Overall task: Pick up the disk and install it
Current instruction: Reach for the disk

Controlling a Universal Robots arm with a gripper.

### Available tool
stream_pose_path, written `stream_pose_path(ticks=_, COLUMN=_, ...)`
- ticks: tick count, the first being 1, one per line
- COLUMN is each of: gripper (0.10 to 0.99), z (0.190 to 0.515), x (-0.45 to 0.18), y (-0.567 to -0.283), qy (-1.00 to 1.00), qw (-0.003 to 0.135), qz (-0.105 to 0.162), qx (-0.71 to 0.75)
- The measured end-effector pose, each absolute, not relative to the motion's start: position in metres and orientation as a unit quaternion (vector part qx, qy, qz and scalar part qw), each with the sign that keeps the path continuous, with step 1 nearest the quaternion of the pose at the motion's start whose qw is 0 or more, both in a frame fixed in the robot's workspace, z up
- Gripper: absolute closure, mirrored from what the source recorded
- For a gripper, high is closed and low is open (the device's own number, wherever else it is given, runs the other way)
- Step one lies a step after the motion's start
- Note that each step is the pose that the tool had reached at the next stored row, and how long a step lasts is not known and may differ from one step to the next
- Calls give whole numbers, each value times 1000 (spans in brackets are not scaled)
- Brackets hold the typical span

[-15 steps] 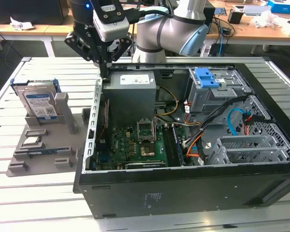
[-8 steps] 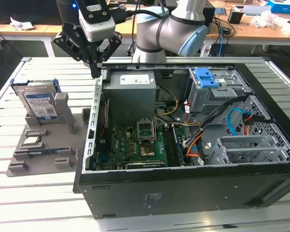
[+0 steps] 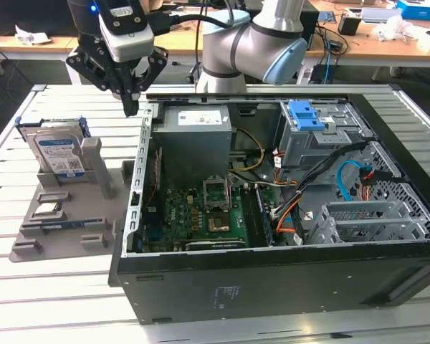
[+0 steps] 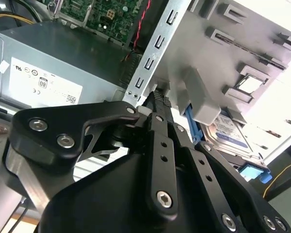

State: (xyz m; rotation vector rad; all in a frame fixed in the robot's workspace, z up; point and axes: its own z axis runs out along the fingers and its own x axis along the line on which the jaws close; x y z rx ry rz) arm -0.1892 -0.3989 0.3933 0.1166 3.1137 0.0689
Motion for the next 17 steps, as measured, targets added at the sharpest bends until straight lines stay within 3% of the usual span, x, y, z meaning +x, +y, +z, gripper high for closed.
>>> stream_pose_path(ticks=17, gripper=980, z=393, x=-221, y=-399, qy=999, qw=12, qz=22, qx=37)
